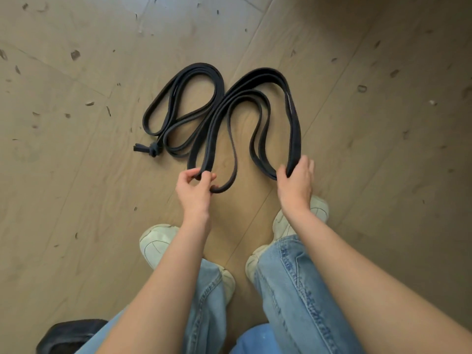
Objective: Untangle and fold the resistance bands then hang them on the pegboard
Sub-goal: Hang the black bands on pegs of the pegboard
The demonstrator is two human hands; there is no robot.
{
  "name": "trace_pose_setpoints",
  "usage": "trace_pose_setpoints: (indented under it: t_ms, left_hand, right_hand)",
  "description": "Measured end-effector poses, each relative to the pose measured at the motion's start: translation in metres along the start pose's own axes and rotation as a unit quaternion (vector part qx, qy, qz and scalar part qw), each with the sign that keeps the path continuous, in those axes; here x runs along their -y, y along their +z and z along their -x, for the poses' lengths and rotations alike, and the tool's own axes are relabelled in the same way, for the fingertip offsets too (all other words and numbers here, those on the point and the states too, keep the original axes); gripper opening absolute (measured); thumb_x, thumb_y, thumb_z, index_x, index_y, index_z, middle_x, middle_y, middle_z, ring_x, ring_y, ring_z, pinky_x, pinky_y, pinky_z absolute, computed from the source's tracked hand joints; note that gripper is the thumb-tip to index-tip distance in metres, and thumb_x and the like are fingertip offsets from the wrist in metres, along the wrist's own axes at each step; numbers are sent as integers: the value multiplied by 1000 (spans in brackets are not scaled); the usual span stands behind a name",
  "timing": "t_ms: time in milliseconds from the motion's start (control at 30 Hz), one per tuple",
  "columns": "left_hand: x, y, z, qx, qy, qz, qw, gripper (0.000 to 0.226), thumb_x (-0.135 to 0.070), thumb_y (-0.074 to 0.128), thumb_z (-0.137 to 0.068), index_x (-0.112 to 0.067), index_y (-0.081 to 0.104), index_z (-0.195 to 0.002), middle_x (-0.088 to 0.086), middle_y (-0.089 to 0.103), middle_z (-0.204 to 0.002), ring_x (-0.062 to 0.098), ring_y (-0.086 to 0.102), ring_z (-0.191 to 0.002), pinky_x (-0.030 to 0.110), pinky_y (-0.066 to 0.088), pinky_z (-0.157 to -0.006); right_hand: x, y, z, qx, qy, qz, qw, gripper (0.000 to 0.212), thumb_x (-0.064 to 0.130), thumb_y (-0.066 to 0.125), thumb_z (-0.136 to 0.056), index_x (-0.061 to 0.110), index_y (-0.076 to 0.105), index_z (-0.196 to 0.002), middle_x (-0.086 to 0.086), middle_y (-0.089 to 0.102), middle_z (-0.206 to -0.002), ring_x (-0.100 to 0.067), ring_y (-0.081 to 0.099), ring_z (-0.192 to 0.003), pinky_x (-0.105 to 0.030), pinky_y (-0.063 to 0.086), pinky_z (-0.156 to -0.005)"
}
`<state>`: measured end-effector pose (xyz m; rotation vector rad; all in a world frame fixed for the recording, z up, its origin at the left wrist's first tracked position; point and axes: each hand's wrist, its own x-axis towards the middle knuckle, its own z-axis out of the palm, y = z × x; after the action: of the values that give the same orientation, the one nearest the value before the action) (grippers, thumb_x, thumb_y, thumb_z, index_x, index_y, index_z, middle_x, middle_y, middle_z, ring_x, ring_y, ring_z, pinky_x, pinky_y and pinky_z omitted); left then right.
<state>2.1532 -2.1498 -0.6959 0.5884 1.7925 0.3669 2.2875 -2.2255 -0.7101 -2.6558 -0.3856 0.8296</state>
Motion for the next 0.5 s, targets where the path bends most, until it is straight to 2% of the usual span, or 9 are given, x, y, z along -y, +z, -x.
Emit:
trace_pose_setpoints:
  t_ms: [67,133,200,300,367,433,500]
  left_hand:
    - [-10,-4,2,17,99,-182,978,18,-8,60,-83,-13,51,-97,9,62,-99,20,63,-86,34,53,-77]
    - [-28,-10,6,44,174,-307,935,25,-11,63,-81,-9,54,-104,10,61,-105,23,60,-93,37,51,-83]
    - [-62,-17,18,52,255,-357,897,25,-10,64,-82,-6,55,-105,9,60,-100,25,58,-92,38,49,-83]
    - [-138,-28,49,46,368,-367,853,25,-6,66,-78,-5,54,-100,12,55,-95,23,50,-85,33,41,-76]
    - [-196,-36,80,51,403,-397,823,25,-9,70,-73,-4,55,-92,16,59,-91,28,51,-83,37,42,-73]
    - [-254,-49,122,53,397,-457,794,23,-15,72,-71,-5,59,-87,18,62,-89,33,54,-86,37,41,-73]
    - [-310,-62,166,65,357,-543,757,25,-23,71,-73,-10,65,-93,19,59,-101,33,49,-101,37,35,-84]
  right_hand:
    - [10,-13,-1,-15,-35,11,999,18,13,49,-92,-1,45,-102,-19,48,-111,-29,47,-98,-23,29,-74]
    - [20,-34,-4,-21,-44,14,999,18,14,49,-92,-1,45,-102,-19,51,-108,-29,49,-98,-27,33,-76]
    - [34,-64,-8,-29,-48,5,998,17,14,48,-93,-1,45,-101,-18,54,-106,-29,50,-97,-31,35,-76]
    - [65,-126,-7,-53,-71,-19,996,13,11,49,-92,1,47,-100,-14,54,-99,-23,46,-87,-23,27,-67]
    - [92,-176,4,-37,-113,-12,993,9,8,49,-91,4,47,-99,-9,52,-93,-21,45,-85,-23,27,-67]
    - [121,-232,24,13,-167,14,986,14,3,48,-89,7,48,-102,-7,52,-93,-22,48,-87,-29,35,-71]
    - [155,-289,47,79,-238,40,967,22,-1,46,-88,7,51,-108,-9,54,-96,-25,50,-90,-34,39,-75]
